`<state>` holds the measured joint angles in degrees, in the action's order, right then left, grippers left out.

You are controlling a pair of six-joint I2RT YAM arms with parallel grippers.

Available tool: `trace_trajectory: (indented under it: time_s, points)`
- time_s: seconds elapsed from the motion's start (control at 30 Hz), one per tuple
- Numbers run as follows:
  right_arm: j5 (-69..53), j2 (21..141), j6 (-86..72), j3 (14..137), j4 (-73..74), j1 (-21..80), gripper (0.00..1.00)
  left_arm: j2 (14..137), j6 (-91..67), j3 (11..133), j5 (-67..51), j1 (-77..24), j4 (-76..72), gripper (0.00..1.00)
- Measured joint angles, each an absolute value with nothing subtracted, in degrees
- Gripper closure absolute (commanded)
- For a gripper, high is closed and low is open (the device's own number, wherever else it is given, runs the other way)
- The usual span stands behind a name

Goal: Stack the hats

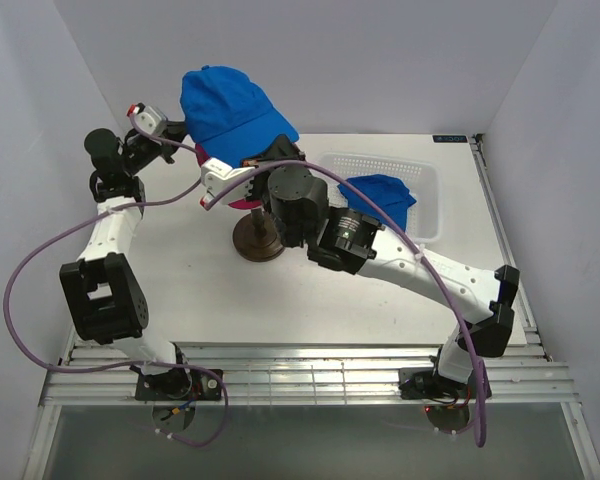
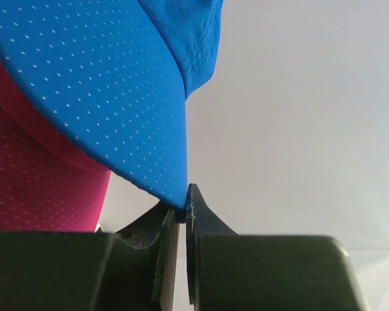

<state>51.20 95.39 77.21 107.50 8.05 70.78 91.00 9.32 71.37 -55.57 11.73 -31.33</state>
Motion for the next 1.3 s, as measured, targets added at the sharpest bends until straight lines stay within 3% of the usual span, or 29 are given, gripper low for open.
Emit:
trace_trajectory:
  time_s: [0.43, 1.0, 1.3]
  points:
    - [59.79, 97.17, 77.62, 106.78, 7.92, 74.76, 0.92, 95.88, 6.11, 74.72, -58.30, 11.62, -33.98, 1.00]
    - [56.64, 92.29, 57.34, 100.95, 19.55, 74.63, 0.92, 92.60, 5.19, 66.06, -61.17, 11.51, -36.62, 1.00]
    - [55.81, 90.78, 54.74, 99.18, 19.42, 74.72, 0.92, 91.53, 5.28, 64.93, -61.49, 11.42, -37.34, 1.00]
